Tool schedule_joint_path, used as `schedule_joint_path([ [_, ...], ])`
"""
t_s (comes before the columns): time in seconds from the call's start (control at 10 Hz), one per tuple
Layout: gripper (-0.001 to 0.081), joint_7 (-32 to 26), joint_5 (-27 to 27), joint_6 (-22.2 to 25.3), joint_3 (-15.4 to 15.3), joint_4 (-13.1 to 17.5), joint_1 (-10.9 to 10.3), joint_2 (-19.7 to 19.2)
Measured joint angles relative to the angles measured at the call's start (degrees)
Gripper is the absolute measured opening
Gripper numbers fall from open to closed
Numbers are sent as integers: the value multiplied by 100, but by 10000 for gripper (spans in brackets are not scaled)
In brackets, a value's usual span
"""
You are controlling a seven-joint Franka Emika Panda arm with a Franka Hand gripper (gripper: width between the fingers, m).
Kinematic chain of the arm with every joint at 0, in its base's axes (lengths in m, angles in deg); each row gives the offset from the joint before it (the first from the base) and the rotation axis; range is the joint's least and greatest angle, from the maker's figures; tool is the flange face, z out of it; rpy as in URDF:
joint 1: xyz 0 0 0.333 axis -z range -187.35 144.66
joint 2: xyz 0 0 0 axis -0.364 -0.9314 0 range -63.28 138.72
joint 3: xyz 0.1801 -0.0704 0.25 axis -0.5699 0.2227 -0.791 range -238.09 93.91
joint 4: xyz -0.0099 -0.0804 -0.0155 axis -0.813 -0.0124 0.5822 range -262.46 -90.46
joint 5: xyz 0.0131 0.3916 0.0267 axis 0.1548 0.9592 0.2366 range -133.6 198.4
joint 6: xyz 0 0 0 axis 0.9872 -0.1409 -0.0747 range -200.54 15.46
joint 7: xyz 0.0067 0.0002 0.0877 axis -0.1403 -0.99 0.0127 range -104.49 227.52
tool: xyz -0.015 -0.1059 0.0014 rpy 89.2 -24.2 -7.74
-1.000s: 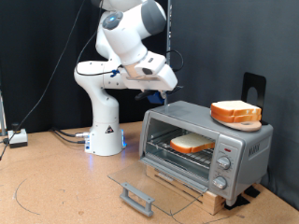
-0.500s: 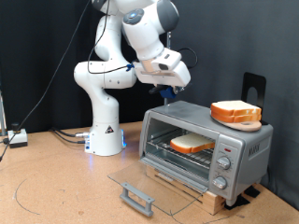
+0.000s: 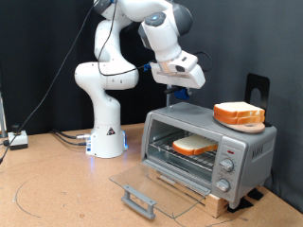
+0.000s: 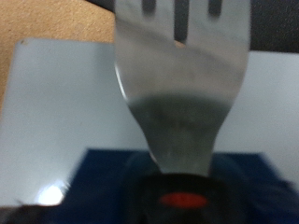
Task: Make a piece of toast with the oven
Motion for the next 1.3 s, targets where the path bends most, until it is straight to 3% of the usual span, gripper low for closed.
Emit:
schedule_joint_path([
  [0.1,514,16,122,-54,-59,-46,-36,88],
  [0.2,688,16,204,-62,-72,-76,-46,162],
  [0.3,688,15,251,-80,-69,-92,-46,208],
  [0.4,788,15,286,-97,-49,-101,-45,254],
  [0.6,804,8,301,-83,65,-98,-45,288],
  [0.9,809,-140,262,213,542,-46,-45,326],
  [1.0,725,-177,230,368,696,-32,-46,377],
  [1.1,493,-176,230,362,671,-38,-43,373],
  [1.2,493,-204,232,275,670,-61,-16,367],
  [1.3,338,-299,218,133,703,-95,85,328],
])
